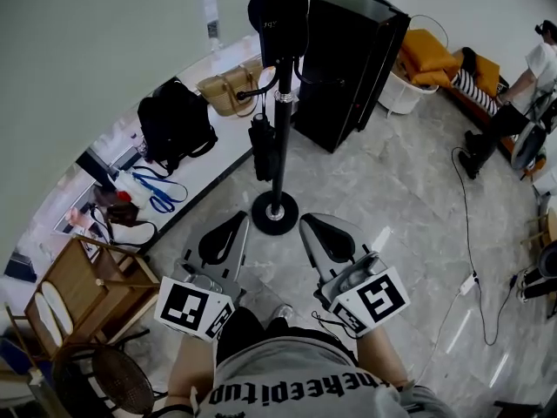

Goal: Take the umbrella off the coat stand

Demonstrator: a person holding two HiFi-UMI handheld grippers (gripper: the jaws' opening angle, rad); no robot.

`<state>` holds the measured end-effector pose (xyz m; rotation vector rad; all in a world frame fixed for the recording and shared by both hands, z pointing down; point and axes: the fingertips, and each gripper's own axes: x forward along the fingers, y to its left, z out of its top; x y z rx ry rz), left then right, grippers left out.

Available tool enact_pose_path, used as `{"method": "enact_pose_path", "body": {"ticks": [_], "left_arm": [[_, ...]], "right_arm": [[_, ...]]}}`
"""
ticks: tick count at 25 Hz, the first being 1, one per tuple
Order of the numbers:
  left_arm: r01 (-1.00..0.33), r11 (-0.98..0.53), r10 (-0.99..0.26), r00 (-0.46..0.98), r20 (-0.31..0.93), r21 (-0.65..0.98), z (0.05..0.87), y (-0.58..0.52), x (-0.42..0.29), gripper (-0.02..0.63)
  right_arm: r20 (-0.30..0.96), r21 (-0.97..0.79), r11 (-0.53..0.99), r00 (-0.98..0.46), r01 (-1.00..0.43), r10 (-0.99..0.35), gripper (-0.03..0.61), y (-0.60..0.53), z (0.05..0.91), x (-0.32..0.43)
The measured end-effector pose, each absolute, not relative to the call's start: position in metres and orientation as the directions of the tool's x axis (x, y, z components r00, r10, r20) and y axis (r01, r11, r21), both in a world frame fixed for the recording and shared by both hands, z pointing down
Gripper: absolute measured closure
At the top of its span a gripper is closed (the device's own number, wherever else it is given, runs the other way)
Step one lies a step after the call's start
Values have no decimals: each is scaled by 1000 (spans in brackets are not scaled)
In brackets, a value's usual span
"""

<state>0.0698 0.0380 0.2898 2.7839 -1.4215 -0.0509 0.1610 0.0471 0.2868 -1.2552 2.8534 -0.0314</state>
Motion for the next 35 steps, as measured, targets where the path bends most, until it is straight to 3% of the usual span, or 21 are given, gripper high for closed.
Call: {"method": "enact_pose_path", "body": {"ticks": [11,35], "left_arm": [[-815,-579,-815,579,-1,33,294,7,61,598],[-690,-723,-690,723,5,43,292,-85,7,598]], "right_arm": [[-1,-46,684,-685,-728,-729,566,16,291,154],[16,-67,517,-519,-853,-855,566,-59,292,99]]}}
